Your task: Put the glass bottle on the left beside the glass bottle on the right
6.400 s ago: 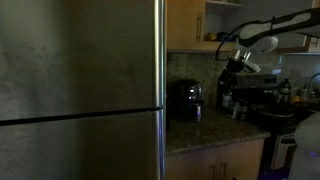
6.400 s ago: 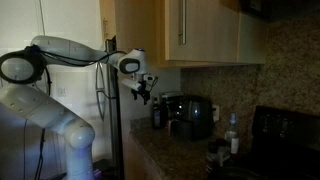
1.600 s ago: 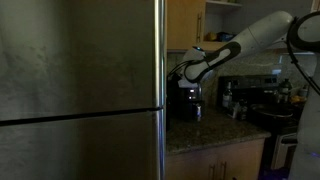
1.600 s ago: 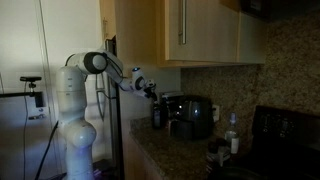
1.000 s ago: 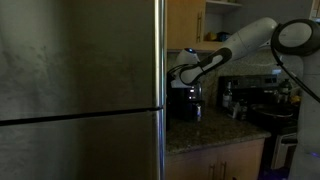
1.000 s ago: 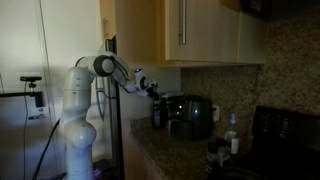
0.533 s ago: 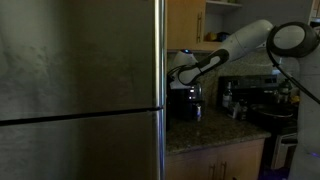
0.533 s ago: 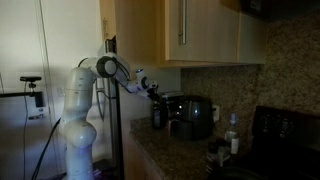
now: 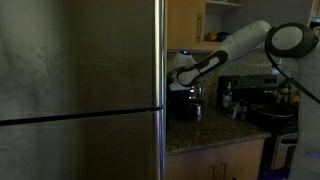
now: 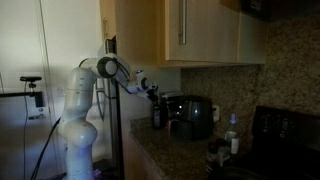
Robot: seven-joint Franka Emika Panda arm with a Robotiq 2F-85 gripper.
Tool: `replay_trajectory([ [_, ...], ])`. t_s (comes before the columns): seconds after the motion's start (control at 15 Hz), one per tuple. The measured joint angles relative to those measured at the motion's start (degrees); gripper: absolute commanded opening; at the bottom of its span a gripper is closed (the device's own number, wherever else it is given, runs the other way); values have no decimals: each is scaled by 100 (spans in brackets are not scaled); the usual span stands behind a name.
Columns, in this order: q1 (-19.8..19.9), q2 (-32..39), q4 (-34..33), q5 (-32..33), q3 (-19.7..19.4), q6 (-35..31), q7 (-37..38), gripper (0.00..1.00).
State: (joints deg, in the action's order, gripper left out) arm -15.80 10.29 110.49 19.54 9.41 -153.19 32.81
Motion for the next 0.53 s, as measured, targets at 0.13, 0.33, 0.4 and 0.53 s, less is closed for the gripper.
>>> replay_trajectory([
  [0.13,-55,1,-18,62,-68,-1,17,7],
  [0.33,-140,1,-21,355,-172,4,228,7],
  [0.4,-157,2,-21,468,-215,1,307,7],
  [0.53,-161,1,-20,637,-300,-1,401,7],
])
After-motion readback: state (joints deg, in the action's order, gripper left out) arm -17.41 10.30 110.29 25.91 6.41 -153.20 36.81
